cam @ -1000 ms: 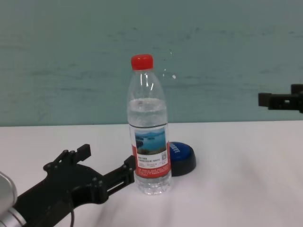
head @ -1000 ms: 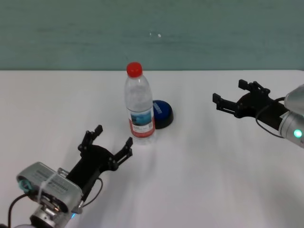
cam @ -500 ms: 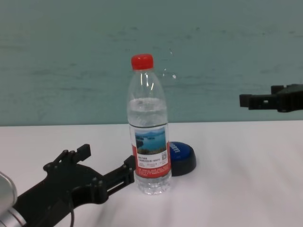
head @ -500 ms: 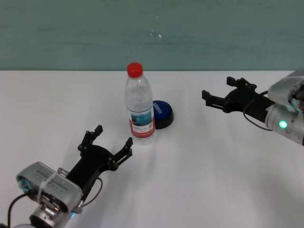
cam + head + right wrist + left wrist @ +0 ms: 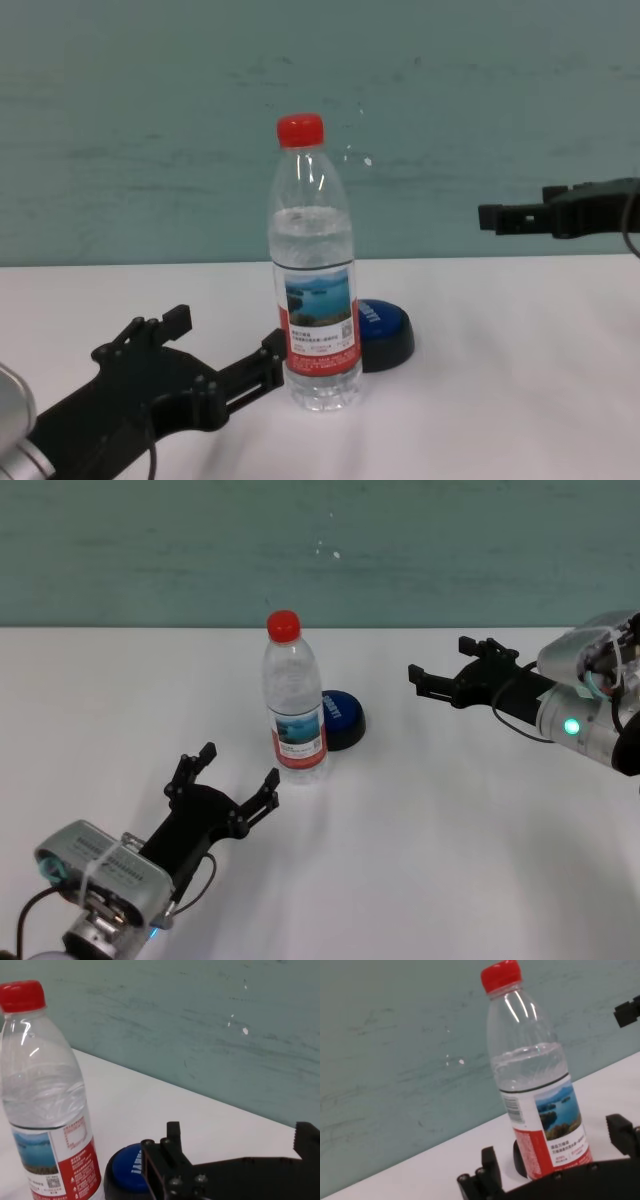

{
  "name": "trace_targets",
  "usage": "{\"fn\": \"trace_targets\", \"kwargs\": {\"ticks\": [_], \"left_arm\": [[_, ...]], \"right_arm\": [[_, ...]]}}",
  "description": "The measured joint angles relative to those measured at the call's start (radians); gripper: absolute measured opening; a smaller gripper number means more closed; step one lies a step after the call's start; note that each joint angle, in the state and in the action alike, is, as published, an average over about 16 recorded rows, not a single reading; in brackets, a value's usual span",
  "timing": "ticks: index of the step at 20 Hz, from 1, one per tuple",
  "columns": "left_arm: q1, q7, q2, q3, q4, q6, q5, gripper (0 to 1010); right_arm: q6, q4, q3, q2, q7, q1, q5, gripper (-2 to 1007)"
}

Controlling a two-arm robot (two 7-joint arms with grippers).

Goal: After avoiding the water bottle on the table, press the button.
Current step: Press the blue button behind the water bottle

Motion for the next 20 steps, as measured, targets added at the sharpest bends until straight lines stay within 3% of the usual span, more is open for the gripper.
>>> {"fn": "trace_targets", "kwargs": {"ticks": [9, 20], "left_arm": [[0.000, 0.000, 0.000, 0.000, 0.000, 0.000, 0.000, 1001], [0.000, 0.000, 0.000, 0.000, 0.000, 0.000, 0.000, 1000]], "right_arm": [[0.001, 0.061, -0.041, -0.035, 0.016, 0.061, -0.015, 1004], [0.000, 0.110, -0.074, -0.069, 0.028, 0.104, -0.030, 1004]]}}
